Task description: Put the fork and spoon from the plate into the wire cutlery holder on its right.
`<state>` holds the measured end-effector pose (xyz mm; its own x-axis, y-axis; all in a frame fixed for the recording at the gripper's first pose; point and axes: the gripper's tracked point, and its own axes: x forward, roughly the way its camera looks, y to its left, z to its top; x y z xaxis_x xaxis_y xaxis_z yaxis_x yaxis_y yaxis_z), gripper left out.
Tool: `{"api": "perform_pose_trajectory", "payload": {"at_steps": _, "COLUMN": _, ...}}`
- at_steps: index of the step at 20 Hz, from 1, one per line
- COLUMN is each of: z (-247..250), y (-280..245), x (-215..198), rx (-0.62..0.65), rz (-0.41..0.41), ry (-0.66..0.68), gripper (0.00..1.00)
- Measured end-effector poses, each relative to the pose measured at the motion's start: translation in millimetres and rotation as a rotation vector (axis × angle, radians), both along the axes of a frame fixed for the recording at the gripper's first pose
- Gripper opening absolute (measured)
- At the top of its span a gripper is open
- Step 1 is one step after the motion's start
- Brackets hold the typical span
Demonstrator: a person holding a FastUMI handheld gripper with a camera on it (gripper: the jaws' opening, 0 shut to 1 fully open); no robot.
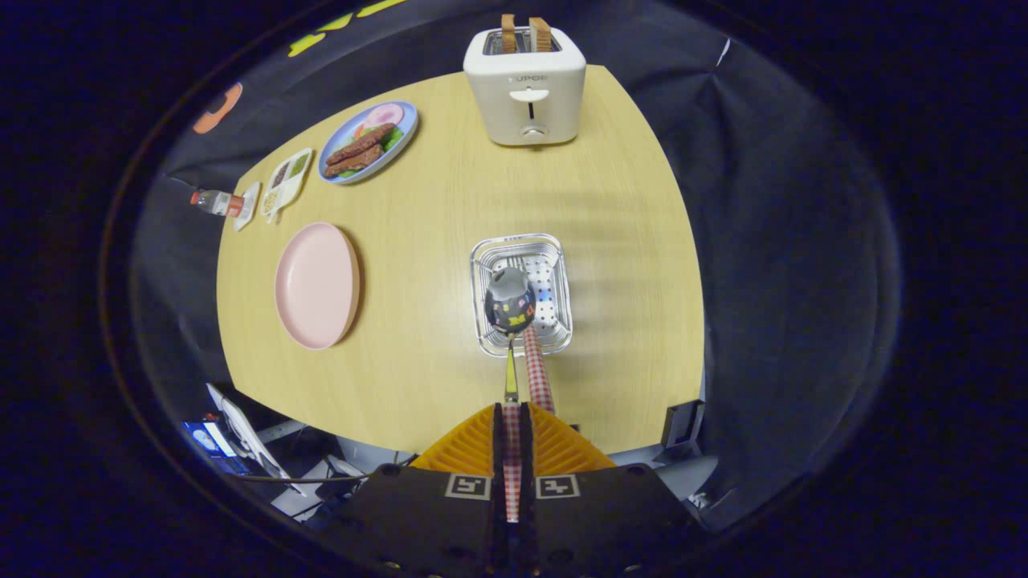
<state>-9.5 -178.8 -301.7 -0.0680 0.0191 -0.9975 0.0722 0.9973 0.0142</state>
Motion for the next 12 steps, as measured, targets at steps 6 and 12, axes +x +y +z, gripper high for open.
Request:
{"api": "perform_pose_trajectory", "payload": {"at_steps": 6, "z": 0, "y": 4, "x": 9, "rx": -0.007, "rz": 0.024, "ry": 0.139, "gripper": 0.05}}
{"api": "perform_pose_trajectory", "payload": {"at_steps": 12, "z": -6, "y": 9, "x": 18, "rx": -0.039, "rz": 0.038, "ry": 0.283, "gripper": 0.06}}
